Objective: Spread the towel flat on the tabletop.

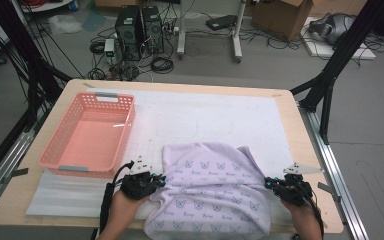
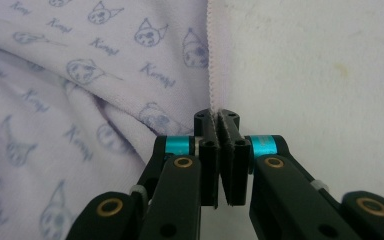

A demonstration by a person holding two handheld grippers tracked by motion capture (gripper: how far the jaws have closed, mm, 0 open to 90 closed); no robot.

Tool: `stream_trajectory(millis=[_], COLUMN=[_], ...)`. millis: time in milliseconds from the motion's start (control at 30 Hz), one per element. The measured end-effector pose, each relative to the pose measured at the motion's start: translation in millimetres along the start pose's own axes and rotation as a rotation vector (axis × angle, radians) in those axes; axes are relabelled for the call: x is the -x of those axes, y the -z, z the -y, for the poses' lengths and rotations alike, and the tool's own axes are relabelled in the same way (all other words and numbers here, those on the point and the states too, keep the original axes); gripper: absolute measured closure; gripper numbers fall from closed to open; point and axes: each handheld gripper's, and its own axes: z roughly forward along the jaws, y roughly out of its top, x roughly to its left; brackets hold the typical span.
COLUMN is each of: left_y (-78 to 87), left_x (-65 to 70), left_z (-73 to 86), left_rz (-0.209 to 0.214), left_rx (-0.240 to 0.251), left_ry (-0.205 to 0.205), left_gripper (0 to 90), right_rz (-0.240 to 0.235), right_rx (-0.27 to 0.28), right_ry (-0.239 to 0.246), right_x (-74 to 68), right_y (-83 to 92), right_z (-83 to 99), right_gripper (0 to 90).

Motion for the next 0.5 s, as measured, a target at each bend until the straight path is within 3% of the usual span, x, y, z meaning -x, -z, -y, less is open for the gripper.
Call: stream_trajectory(millis=[67,100,167,233,300,367,500], left_y=[1.6,1.4,0.5,-1.5,-5.5,-11.2,-22.4], left_x=[0.7,-0.7,-4.1,-7.7,-13.0,-18.5,-25.9], left_z=[-0.1,-2.1,-7.5,-13.8,-19.5,-24.9,-34.3], left_rz=[-0.004,-0.008,0.002,0.01,0.042,0.052,0.023], left_rx=[0.011,0.021,0.045,0.078,0.11,0.115,0.11], left_ry=[-0.005,0.004,0.016,0.014,0.042,0.05,0.07], left_gripper=[76.2,66.2,58.0,52.1,48.9,47.6,46.5], right_rz=[-0.007,-0.001,0.009,0.011,0.019,0.016,0.064], right_rx=[0.0,0.011,0.053,0.086,0.1,0.106,0.067], right_ry=[0.006,0.003,-0.003,-0.008,-0.014,-0.019,-0.018], right_x=[-0.9,-1.0,1.3,4.3,7.2,11.5,20.6], right_y=[2.0,2.4,2.4,-0.9,-9.1,-21.1,-51.0], right_z=[0.7,-1.5,-10.8,-24.9,-41.7,-57.6,-82.6], right_gripper=[74.1,68.2,61.5,61.3,61.4,60.1,58.2])
